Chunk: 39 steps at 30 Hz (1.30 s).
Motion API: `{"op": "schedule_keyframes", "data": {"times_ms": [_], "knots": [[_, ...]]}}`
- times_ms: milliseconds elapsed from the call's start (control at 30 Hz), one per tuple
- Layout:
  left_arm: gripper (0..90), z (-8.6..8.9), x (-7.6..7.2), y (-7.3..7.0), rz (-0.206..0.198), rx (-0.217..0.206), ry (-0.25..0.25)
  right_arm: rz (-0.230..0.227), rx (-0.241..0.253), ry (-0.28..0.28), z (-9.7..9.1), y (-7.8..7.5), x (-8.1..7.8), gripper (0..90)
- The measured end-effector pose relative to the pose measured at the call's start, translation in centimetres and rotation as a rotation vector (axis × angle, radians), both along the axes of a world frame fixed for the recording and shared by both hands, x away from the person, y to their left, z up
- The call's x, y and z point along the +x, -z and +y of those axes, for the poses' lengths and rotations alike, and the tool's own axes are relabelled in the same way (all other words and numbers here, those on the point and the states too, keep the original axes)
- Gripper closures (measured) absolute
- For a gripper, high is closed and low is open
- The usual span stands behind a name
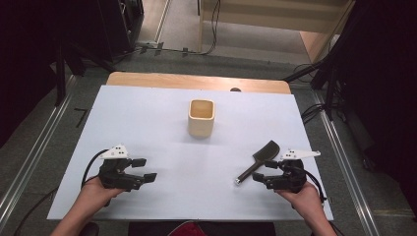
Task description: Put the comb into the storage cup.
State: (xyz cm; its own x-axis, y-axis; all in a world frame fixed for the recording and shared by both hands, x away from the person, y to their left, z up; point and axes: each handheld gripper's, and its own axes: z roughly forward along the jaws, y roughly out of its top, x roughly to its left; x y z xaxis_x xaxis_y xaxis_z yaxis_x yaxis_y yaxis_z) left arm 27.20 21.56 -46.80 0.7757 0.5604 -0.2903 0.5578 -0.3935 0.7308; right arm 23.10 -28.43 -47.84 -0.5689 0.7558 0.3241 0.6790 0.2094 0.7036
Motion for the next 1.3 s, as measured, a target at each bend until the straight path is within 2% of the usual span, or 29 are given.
{"op": "schedule_keyframes", "data": {"times_ms": [100,267,667,800,900,1100,1300], "knots": [[27.0,0.0,0.0,0.0,0.000,0.000,-0.001,0.011,0.001,0.000,0.0,0.0,0.0,17.9],[27.0,0.0,0.0,0.0,-0.001,0.003,-0.001,0.003,-0.001,0.004,-0.2,-0.1,0.0,17.9],[26.9,0.1,0.1,0.0,0.002,0.001,-0.010,0.006,-0.030,0.051,-1.2,-0.1,0.0,18.8],[27.0,0.1,0.1,0.1,0.003,0.004,-0.009,0.006,-0.073,0.129,-2.4,0.1,0.4,19.0],[27.0,0.1,0.1,0.1,0.002,0.005,-0.010,0.016,-0.082,0.173,-3.5,0.2,0.6,21.4],[27.0,0.2,0.2,0.1,0.004,0.009,-0.009,0.026,-0.112,0.231,-5.0,0.2,0.9,24.2],[27.1,0.1,0.2,0.1,0.008,0.010,-0.013,0.032,-0.113,0.280,-6.1,-0.3,1.6,24.2]]}}
